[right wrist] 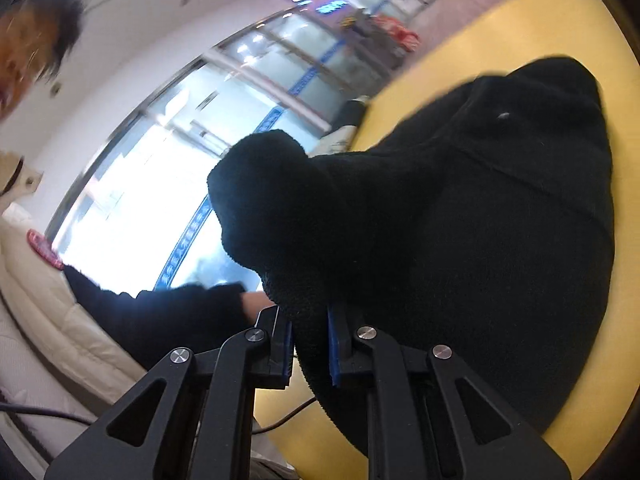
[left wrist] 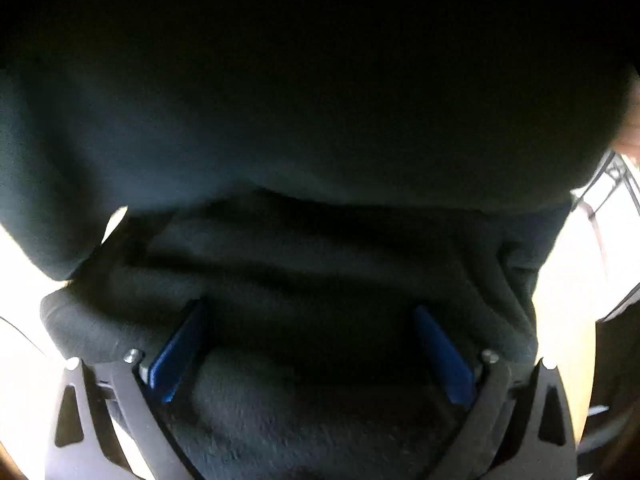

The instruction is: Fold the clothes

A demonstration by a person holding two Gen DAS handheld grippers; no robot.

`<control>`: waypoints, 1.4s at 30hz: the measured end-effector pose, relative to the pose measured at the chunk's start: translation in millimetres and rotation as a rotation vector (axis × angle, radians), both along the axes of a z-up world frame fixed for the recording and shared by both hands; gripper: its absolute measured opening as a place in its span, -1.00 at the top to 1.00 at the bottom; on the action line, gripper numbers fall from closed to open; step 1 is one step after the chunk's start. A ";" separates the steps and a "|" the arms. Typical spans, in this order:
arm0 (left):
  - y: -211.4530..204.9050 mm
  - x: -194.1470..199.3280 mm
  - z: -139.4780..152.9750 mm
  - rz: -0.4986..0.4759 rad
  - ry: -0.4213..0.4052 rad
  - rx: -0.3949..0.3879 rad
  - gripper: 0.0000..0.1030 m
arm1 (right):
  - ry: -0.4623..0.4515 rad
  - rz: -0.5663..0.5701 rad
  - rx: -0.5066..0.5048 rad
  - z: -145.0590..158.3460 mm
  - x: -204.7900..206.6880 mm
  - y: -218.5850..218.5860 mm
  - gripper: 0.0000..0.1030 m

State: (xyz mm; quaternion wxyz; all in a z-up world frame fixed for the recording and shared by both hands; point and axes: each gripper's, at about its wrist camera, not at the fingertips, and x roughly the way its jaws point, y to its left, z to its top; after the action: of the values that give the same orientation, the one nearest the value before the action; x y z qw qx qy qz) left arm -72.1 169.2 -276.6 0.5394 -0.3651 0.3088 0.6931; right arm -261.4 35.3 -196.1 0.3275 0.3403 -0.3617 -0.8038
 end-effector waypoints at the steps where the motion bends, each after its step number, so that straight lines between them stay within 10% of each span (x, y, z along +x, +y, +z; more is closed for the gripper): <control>1: -11.0 -2.4 3.8 0.013 -0.014 0.009 -0.96 | -0.018 -0.002 0.005 -8.0 1.1 1.8 0.77; 11: -196.0 -42.5 133.6 0.410 0.045 -0.067 -0.85 | 0.010 0.320 0.139 -63.3 -16.2 -95.7 0.76; 16: -158.2 -30.3 188.6 0.275 0.176 -0.083 -0.85 | 0.090 0.470 0.345 -74.8 -7.1 -127.4 0.76; 26: 30.4 -10.6 87.7 -0.378 0.149 0.031 -0.84 | 0.342 0.675 0.721 -80.5 27.1 -165.1 0.76; 29: 49.0 -16.9 38.1 -0.439 0.158 -0.082 -0.84 | 0.378 0.639 0.748 -80.1 34.9 -161.7 0.77; 34: 47.2 -48.6 11.7 -0.377 0.045 -0.023 -0.85 | 0.349 0.550 0.743 -67.0 48.1 -143.9 0.61; 39: 46.6 -59.8 0.5 -0.391 0.036 -0.008 -0.85 | 0.240 0.284 0.702 -35.0 66.3 -83.7 -0.11; 42: 44.1 -65.7 0.6 -0.373 0.023 0.019 -0.85 | 0.237 0.283 0.894 -39.7 91.4 -97.0 -0.17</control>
State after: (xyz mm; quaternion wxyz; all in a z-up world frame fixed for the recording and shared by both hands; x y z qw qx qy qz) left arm -137.9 213.4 -276.0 0.6585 -0.2886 0.3709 0.5879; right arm -170.0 -61.6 -235.7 0.2945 0.3997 0.1088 -0.8612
